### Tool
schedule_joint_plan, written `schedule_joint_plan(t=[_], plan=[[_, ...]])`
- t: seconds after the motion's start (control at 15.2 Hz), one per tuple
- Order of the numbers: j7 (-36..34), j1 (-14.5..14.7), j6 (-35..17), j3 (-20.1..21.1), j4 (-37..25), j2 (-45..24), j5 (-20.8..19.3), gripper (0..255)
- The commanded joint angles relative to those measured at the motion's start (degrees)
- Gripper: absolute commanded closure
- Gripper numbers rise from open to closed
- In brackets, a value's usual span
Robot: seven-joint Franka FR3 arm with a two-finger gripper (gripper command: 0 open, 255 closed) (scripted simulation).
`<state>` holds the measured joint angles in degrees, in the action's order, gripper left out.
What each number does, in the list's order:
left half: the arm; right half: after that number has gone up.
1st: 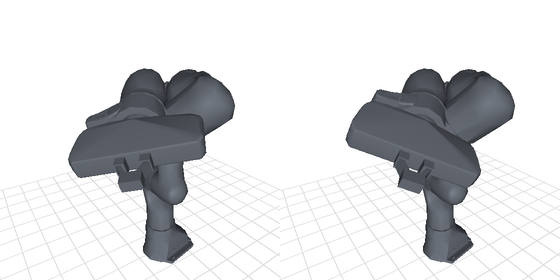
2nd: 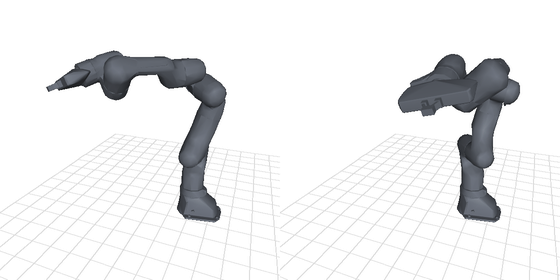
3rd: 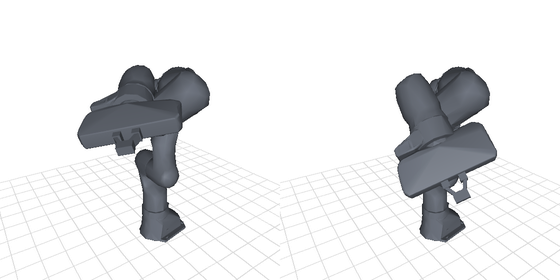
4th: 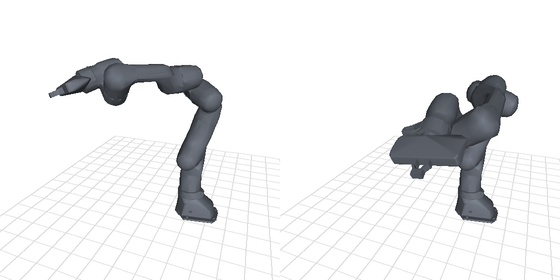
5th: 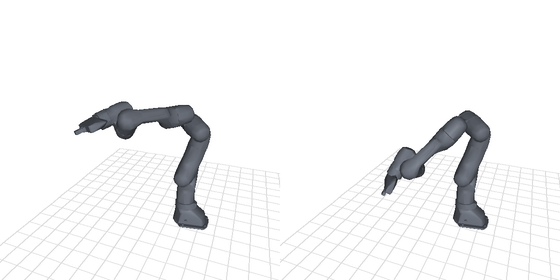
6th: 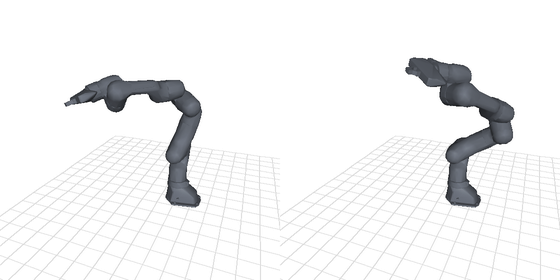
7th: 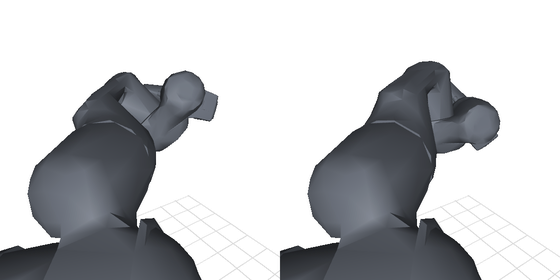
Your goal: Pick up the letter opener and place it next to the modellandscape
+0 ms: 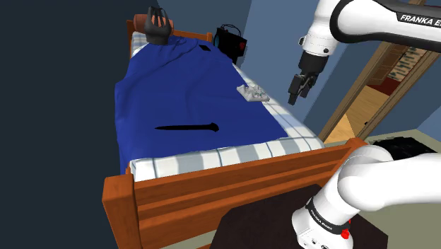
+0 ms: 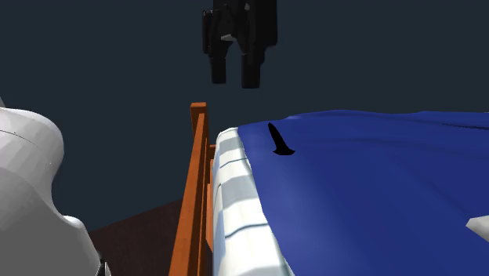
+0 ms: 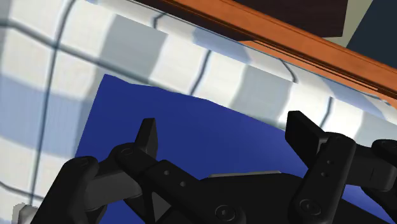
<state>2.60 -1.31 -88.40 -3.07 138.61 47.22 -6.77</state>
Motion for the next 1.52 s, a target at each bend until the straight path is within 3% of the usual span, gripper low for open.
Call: schedule_joint_plan(t=[0.0,0.73,1.45], plan=[[0.0,0.0,0.0,0.0,0.0,0.0,0.0,0],[14.63,7.56,-16.97,-2.79,-5.13,-21.32,1.22,0],[29.61,13.73,-27.21,-1.82,-16.08,-42.13,5.39,0]])
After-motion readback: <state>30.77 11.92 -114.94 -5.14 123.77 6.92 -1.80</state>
